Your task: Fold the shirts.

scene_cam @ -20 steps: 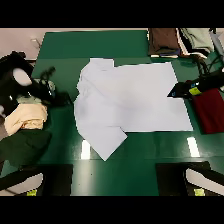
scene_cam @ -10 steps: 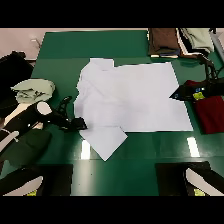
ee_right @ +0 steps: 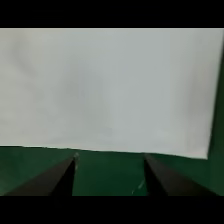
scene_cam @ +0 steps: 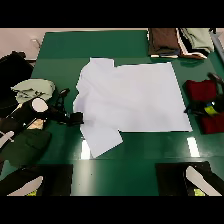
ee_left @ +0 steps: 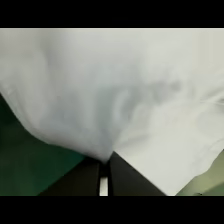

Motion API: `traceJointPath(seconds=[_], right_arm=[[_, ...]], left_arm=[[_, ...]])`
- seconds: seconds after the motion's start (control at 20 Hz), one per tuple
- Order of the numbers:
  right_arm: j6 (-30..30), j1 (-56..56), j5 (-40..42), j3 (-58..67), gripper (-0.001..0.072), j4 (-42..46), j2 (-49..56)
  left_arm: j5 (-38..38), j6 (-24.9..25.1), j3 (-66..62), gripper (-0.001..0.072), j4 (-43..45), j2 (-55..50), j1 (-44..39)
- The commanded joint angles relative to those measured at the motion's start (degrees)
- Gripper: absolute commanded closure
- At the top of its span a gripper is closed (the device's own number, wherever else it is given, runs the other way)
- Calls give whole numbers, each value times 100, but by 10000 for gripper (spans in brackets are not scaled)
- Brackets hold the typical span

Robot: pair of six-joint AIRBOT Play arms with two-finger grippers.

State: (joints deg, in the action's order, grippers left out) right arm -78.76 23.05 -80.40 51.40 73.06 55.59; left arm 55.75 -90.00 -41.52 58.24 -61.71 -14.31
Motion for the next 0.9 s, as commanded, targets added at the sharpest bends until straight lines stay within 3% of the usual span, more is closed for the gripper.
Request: traceJointPath(seconds=[0.0, 0.15, 0.2, 0.25, 0.45, 0.6, 0.7, 0.85], right_arm=[[90, 1561, -13, -940, 153, 229, -26], [334, 2780, 446, -1556, 167, -479, 238], [485, 2957, 566, -1685, 231, -752, 332], [562, 3029, 682, -1779, 238, -944, 444], [776, 2732, 1147, -1816, 276, -1661, 907], [769, 2114, 1718, -1814, 308, -1672, 1113], [772, 1714, 2035, -1810, 563, -1718, 1016], [780, 1237, 2225, -1668, 697, -1801, 472]], left_arm=[[79, 46, -264, 683, 131, 83, 28], [63, 46, -275, 684, 133, 83, 28], [74, 46, -275, 683, 131, 83, 28], [94, 44, -275, 683, 136, 83, 28], [90, 42, -275, 683, 114, 83, 28], [90, 28, -275, 683, 92, 83, 28], [85, 22, -304, 684, 94, 83, 28], [90, -15, -667, 684, 199, 258, 28]])
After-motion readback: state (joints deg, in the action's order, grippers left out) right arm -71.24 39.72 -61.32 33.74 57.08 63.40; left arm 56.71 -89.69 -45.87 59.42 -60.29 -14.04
